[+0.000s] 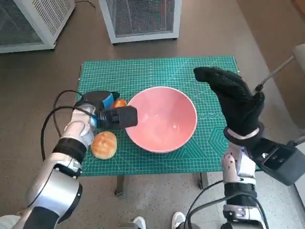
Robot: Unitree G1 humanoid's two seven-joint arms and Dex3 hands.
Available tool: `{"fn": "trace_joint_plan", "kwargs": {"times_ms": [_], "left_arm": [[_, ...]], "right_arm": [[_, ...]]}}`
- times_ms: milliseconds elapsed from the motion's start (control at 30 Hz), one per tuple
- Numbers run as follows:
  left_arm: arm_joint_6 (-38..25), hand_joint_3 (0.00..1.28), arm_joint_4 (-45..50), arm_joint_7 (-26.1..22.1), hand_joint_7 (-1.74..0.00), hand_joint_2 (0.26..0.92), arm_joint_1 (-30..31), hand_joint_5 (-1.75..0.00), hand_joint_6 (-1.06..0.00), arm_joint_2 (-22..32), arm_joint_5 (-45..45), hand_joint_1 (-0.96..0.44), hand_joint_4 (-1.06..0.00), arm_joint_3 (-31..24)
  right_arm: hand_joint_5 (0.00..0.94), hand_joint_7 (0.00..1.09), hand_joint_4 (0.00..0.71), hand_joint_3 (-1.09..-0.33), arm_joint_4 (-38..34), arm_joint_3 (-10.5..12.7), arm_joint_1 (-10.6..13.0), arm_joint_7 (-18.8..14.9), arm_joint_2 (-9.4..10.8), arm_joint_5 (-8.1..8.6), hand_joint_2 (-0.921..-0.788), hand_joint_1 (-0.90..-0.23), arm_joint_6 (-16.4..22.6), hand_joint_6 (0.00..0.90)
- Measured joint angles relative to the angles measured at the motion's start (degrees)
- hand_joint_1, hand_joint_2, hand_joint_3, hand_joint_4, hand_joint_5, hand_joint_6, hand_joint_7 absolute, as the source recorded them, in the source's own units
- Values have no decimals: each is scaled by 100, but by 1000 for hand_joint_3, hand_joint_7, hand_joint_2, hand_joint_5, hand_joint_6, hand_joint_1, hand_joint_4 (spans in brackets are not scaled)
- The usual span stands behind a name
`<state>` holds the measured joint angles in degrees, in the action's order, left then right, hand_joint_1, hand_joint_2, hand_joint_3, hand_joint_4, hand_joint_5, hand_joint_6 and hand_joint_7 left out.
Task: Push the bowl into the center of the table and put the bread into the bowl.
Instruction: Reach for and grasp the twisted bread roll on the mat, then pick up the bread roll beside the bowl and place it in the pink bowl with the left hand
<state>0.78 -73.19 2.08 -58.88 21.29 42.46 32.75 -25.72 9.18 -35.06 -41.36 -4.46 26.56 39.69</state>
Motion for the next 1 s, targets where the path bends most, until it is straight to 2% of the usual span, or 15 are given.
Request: {"fn": "trace_joint_plan", "kwargs": {"times_ms": [67,133,233,533,667,733,867,1000], "left_arm": [[144,123,-22,180,-940,916,35,-1364,-648,44,28,34,-582,26],[252,103,-32,294,-1055,919,50,-1304,-661,85,28,14,-589,29],[348,94,-47,388,-1120,920,52,-1262,-666,148,15,5,-595,8],[324,102,-35,356,-1187,921,38,-1235,-627,330,-181,1,-609,-255],[314,98,92,299,-1158,920,17,-1248,-632,455,-335,1,-616,-470],[309,129,270,292,-1214,921,16,-1263,-592,548,-431,1,-585,-596],[308,69,948,308,-1159,921,53,-1179,-661,772,-560,2,-650,-875],[310,53,1853,341,-1147,920,173,-1152,-675,939,-707,3,-673,-1190]], "right_arm": [[1,748,313,-553,5,-8,6,4,3,0,-921,-573,0,10],[1,747,314,-553,17,-18,12,8,6,0,-921,-572,0,10],[2,745,315,-554,28,-32,14,13,9,0,-921,-572,0,7],[2,745,316,-558,34,-71,14,13,25,-2,-921,-579,9,0],[2,744,316,-561,33,-80,14,13,25,-2,-921,-578,45,-1],[2,744,316,-563,30,-83,14,12,25,-2,-921,-577,62,-1],[2,740,316,-566,27,-92,14,13,24,-3,-921,-572,91,-1],[2,735,315,-569,27,-100,11,13,24,-1,-921,-577,98,-1]]}}
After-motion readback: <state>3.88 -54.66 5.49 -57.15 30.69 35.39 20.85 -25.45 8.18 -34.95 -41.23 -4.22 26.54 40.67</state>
